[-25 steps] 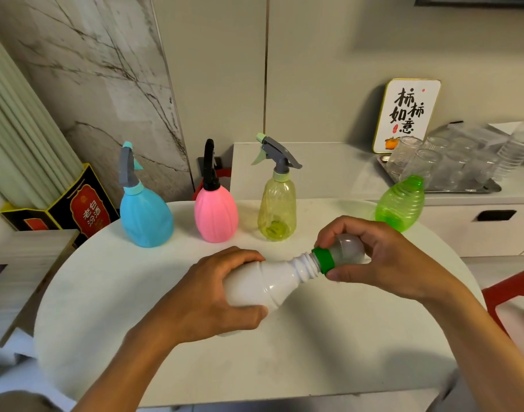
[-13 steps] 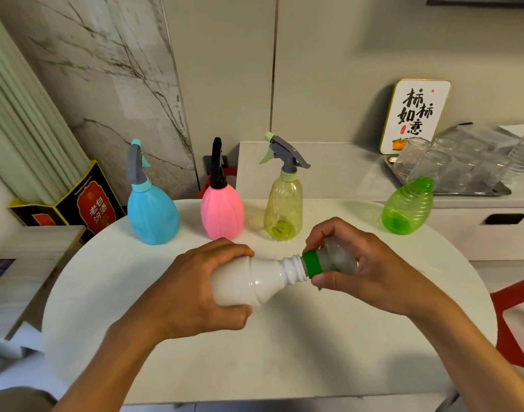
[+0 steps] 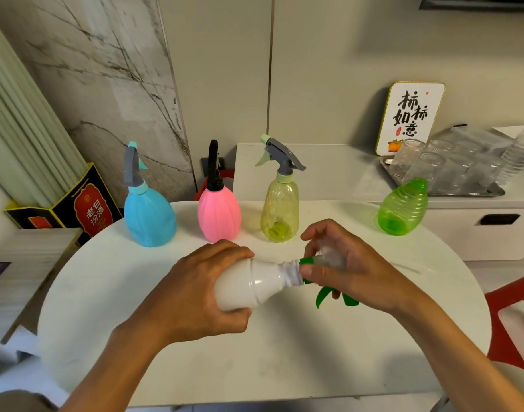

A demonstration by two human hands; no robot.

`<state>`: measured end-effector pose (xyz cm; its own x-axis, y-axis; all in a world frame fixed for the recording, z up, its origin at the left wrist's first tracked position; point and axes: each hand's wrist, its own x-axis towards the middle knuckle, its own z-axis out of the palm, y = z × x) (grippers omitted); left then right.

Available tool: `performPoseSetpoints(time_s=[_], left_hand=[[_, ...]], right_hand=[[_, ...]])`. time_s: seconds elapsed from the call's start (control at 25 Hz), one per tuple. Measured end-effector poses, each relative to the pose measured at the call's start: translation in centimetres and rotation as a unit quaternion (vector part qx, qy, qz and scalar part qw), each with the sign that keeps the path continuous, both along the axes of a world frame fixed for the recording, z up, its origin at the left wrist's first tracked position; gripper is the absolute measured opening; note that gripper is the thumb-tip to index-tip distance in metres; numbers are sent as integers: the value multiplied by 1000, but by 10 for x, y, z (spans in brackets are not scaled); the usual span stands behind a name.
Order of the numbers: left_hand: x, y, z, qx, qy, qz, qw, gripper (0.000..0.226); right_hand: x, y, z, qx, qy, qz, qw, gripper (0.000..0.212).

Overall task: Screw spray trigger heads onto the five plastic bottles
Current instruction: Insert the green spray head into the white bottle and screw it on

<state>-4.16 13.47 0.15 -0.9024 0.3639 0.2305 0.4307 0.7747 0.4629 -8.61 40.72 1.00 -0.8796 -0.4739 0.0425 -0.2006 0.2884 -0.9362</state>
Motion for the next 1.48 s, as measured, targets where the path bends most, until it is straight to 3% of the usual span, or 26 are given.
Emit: performPoseSetpoints(time_s=[0.32,0.44,0.56,0.64,0.68,0.76,0.8,0.88,0.96,1.04,1.12,1.2,1.28,1.36,1.48], left_hand=[[0,2,-1,1,5,-9,1000,76],[0,3,-2,-2,2,-14,1000,77],[0,6,-4,-3,14,-10,1000,75],[-2,6,-2,40,-4,2,999,72],[-2,6,0,88,-26,12,996,69],[-2,9,4,226,-123,23,966,60],[-1,13,4,297,-185,7,937,54],[2,24,2,397,-283,-38,872,45],[7,33,-2,438,-346,-62,827,43],[10,40,-5,455,-359,-67,812,41],[10,42,-8,441,-323,-49,836,40],[9,45,-10,434,-307,-33,846,42],[9,49,-11,453,-338,-31,824,42],[8,49,-11,489,-396,-55,776,39],[10,49,-12,517,-420,-80,742,37]], right_hand=[[-1,1,1,6,-26,3,1000,39],[-1,1,4,12,-39,-18,999,26],[-2,5,5,15,-57,6,998,40],[-6,8,8,-76,-94,-37,992,41],[-9,9,9,-167,-142,-64,974,44],[-11,9,12,-350,-208,-25,913,36],[-9,7,10,-393,-210,14,895,32],[-5,-2,4,-431,-201,86,875,44],[-2,-10,-1,-448,-188,111,867,59],[-1,-14,0,-451,-165,83,873,68],[-3,-15,1,-427,-149,-6,892,72],[-3,-15,1,-413,-146,-74,896,57],[-1,-16,-2,-441,-179,-45,878,47],[0,-15,-2,-463,-200,16,864,49],[0,-13,2,-456,-167,29,874,52]])
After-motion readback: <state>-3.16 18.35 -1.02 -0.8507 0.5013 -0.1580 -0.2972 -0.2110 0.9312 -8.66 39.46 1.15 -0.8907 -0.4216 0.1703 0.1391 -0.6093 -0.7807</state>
